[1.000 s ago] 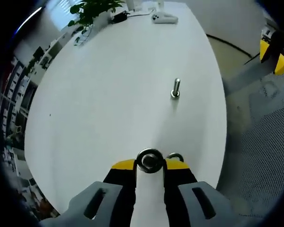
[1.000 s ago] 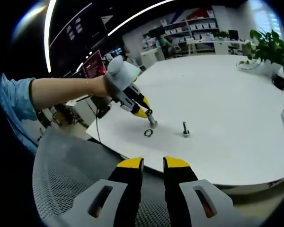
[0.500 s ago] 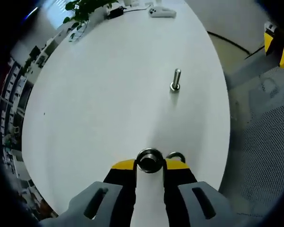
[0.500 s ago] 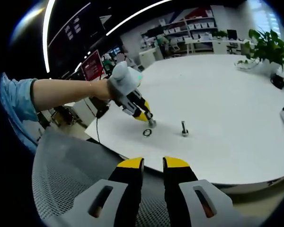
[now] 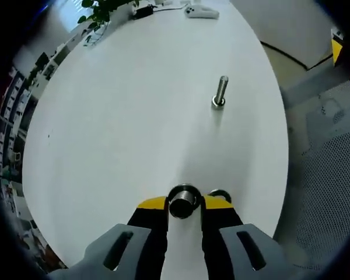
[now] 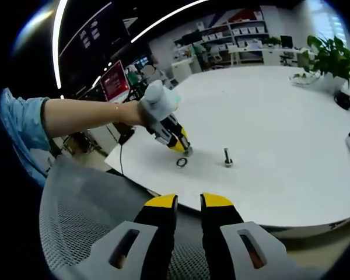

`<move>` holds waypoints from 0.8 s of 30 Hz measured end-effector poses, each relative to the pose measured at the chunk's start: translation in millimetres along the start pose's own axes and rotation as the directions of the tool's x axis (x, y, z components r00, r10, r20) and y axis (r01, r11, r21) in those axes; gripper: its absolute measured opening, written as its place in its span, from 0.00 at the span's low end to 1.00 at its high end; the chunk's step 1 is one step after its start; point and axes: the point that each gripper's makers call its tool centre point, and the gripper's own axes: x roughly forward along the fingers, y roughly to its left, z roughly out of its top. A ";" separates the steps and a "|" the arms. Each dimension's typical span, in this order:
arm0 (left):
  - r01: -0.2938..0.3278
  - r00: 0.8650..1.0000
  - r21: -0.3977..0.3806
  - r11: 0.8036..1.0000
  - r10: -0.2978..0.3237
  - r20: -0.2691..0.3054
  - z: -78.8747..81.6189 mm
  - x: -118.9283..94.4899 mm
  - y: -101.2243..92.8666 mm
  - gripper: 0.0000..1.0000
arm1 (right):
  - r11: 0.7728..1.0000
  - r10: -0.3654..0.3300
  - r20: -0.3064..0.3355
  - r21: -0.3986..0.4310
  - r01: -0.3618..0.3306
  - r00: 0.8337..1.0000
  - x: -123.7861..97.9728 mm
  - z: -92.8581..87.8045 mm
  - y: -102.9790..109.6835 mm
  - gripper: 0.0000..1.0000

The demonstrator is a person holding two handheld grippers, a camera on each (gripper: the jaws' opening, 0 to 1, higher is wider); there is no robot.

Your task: Place the washer onto the threaded stud by aligning its center hole with the stud, sliding it down to the base, and recovering from edge contact or off-axis alignment until the washer reaches the visible bottom stop.

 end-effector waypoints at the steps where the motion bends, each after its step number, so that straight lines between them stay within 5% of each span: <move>1: 0.000 1.000 0.000 1.000 0.000 0.001 0.1 -0.1 0.0 0.19 | 1.000 0.001 -0.004 -0.003 -0.001 1.000 0.3 -0.3 0.4 0.19; 24: 0.015 1.000 -0.049 0.999 -0.014 0.017 3.6 0.8 2.9 0.19 | 1.000 0.007 0.020 0.005 -0.008 1.000 -0.7 2.6 1.1 0.19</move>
